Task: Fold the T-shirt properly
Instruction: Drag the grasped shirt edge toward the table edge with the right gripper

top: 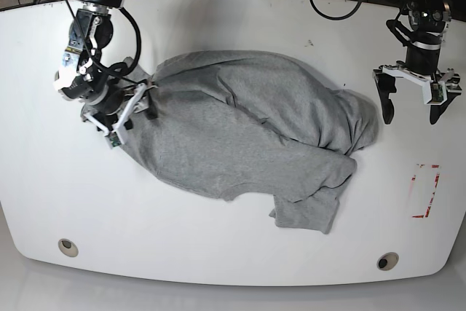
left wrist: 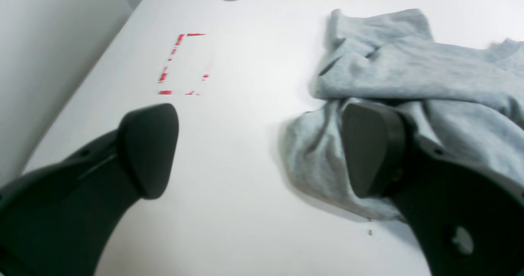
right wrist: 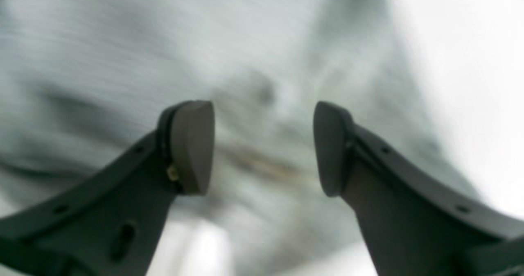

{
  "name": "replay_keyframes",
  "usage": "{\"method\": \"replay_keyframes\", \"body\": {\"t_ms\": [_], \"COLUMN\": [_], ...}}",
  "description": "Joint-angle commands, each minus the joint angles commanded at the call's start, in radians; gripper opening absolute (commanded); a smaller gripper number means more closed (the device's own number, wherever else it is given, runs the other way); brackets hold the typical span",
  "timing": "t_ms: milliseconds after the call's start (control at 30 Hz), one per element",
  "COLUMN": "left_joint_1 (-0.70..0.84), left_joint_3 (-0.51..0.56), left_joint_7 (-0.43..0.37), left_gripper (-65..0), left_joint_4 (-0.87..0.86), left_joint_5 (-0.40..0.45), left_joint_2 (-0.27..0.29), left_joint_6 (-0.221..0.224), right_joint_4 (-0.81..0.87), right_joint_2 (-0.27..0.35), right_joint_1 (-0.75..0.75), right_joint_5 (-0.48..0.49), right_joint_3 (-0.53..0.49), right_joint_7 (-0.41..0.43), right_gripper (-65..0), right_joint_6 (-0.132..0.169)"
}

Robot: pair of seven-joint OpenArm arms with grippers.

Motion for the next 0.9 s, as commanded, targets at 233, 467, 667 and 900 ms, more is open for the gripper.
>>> {"method": "replay_keyframes", "body": {"t_ms": [233,467,667,900], "left_joint_1": [-0.002,-0.005,-0.007,-0.009], "left_joint_3": [0.0,0.0,0.003,0.001], "left_joint_7": [-0.002,-0.01,-0.006,-0.008], "left_gripper": [-4.5,-4.6,-4.9,-4.7], "left_joint_4": [0.0,0.011,0.011,0.012], "left_joint_5": [-0.001,-0.002,-0.004,-0.004], "left_joint_2": [0.002,0.002,0.001,0.001], "left_joint_6": [0.0,-0.003,0.0,-0.003], "right_joint_4": [0.009,0.053,0.128,0.07], "right_joint_2": [0.026,0.028,-0.02,-0.008], "right_joint_1": [-0.006,-0.03,-0.066,-0.055], "right_joint_5": [-0.056,-0.045,-0.017,-0.023], "right_joint_3": [-0.026,-0.075,-0.235,-0.23], "right_joint_7": [-0.008,-0.017,-0.022,-0.011], "right_gripper": [-30.2,-30.1,-28.9,-28.9], "right_joint_6": [0.0,0.0,0.0,0.0]}}
